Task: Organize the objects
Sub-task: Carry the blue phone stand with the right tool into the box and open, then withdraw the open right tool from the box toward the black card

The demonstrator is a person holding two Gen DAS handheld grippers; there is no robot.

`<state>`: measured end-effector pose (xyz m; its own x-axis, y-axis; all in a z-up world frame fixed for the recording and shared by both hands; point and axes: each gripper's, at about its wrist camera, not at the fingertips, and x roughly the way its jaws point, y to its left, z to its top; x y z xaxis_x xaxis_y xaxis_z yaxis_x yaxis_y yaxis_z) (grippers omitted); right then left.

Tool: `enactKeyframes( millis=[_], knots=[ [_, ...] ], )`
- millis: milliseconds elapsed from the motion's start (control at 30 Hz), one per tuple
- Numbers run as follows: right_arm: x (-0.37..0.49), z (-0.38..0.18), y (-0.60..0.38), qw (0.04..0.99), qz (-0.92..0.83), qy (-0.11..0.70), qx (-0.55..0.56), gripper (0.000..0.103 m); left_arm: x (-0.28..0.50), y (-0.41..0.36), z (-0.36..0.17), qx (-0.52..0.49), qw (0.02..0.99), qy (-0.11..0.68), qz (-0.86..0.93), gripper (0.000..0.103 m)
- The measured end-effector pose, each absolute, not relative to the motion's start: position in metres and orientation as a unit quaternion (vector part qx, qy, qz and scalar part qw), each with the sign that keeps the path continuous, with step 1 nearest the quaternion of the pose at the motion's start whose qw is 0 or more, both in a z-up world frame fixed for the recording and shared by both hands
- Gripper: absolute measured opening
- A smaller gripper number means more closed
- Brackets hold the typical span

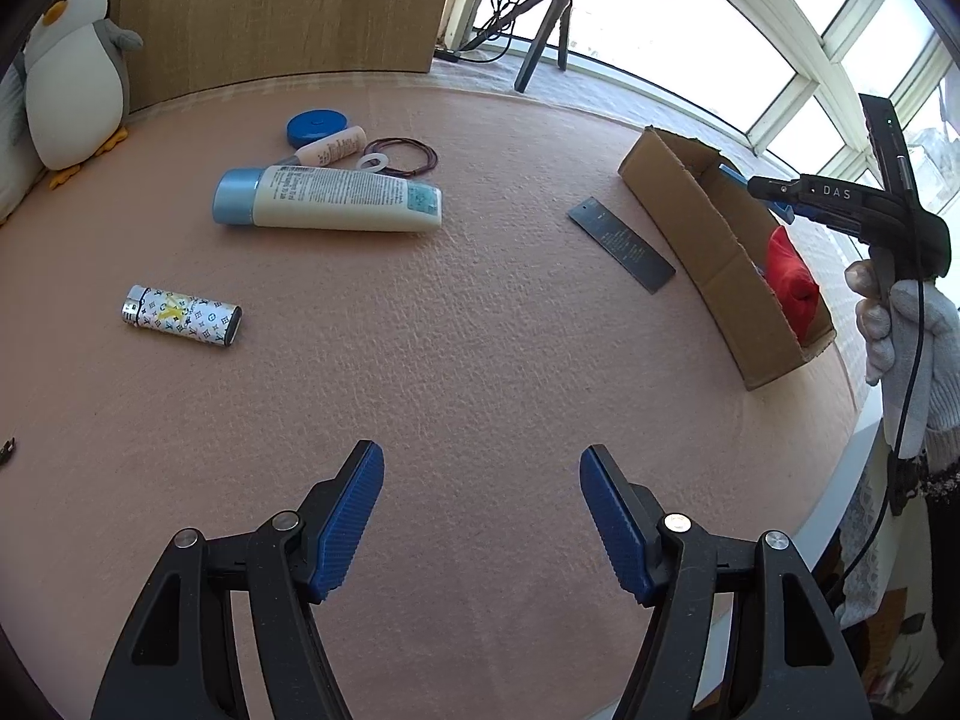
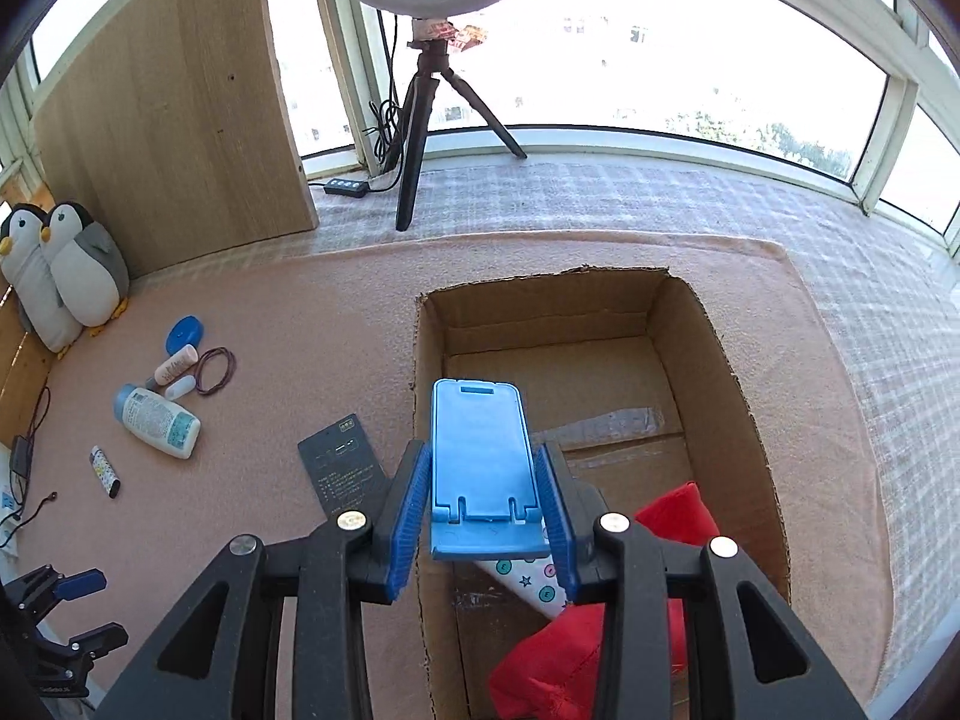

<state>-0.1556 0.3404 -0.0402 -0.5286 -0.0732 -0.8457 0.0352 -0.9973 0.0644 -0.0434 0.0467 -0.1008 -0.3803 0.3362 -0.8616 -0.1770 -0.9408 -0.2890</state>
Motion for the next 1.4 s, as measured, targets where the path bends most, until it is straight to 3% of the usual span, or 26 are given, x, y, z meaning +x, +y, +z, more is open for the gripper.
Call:
enactKeyframes(
  millis=[433,467,567,600,967,1400],
  knots=[
    [-0.162,-0.051,0.366,0.006,-0.873,-0.025,0.487,0.034,-0.047,0.060,-0.101,-0.535,0.157,-0.072,0.827,0.071],
    [-0.162,-0.051,0.367,0.007,-0.873,-0.027,0.486,0.037,-0.047,0.061,-0.101,-0.535,0.158,-0.072,0.827,0.071],
    [-0.162,-0.050,0.371,0.003,-0.875,-0.028,0.483,0.064,-0.047,0.061,-0.101,-0.535,0.157,-0.072,0.827,0.071],
    [-0.161,-0.048,0.371,0.003,-0.878,-0.027,0.478,0.065,-0.047,0.061,-0.101,-0.535,0.157,-0.072,0.827,0.071],
    [-0.154,-0.037,0.356,0.031,-0.882,-0.037,0.469,0.066,-0.044,0.061,-0.100,-0.534,0.156,-0.076,0.828,0.071],
    [-0.164,-0.044,0.267,0.171,-0.833,-0.039,0.525,0.066,-0.034,0.034,-0.099,-0.533,0.142,-0.089,0.830,0.071]
  ],
)
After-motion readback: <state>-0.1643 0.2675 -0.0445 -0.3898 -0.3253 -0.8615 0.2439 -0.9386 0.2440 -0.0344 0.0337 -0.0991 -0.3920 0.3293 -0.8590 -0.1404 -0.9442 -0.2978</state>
